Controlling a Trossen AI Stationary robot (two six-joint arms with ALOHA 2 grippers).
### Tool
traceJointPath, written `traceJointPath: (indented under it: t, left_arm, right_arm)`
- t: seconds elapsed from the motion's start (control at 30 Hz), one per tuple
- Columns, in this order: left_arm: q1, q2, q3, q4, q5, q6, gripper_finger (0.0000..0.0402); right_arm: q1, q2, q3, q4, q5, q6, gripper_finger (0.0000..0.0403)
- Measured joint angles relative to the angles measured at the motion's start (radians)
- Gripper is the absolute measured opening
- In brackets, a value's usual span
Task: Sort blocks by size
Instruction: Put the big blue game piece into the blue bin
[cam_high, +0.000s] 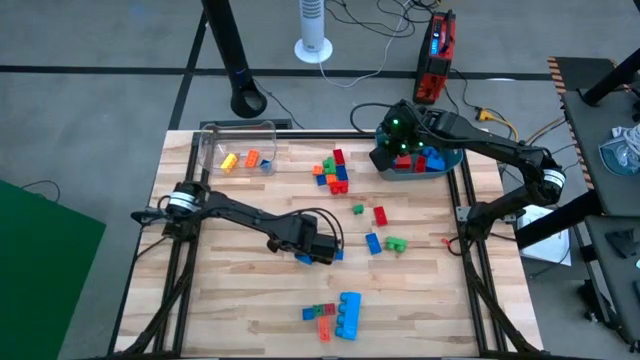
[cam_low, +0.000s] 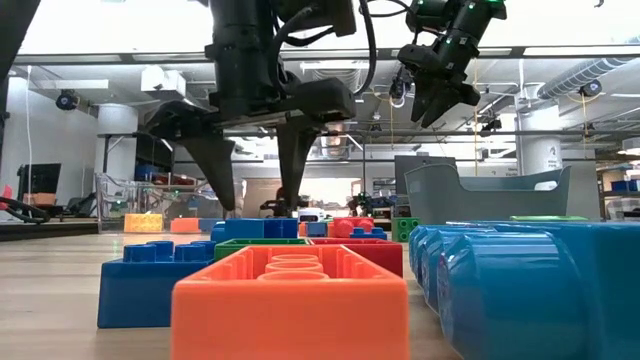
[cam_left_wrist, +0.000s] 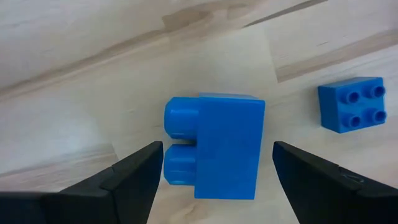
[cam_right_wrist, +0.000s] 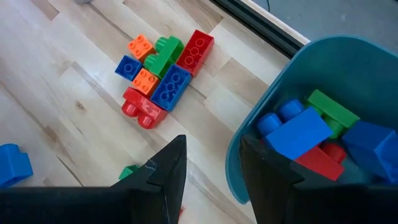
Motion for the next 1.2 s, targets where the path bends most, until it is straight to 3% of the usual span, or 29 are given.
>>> traceJointPath:
  t: [0.73, 0.9, 1.13, 1.2]
  left_arm:
    - [-0.003, 0.080, -0.001, 0.078, 0.014, 0.086, 0.0284]
    - [-0.003, 0.080, -0.001, 0.078, 0.013, 0.106, 0.0240]
    - [-0.004, 0.076, -0.001, 0.078, 0.013, 0.134, 0.0122]
    - [-0.004, 0.061, -0.001, 0.075, 0.013, 0.171, 0.0117]
  right_arm:
    - [0.000, 0.000, 0.000, -0.004, 0.000, -0.006, 0.0137]
    - [0.000, 0.000, 0.000, -0.004, 0.000, -0.006, 0.0137]
    - [0.000, 0.000, 0.000, -0.004, 0.000, -0.011, 0.0137]
    - [0.000, 0.000, 0.000, -0.004, 0.000, -0.029, 0.0137]
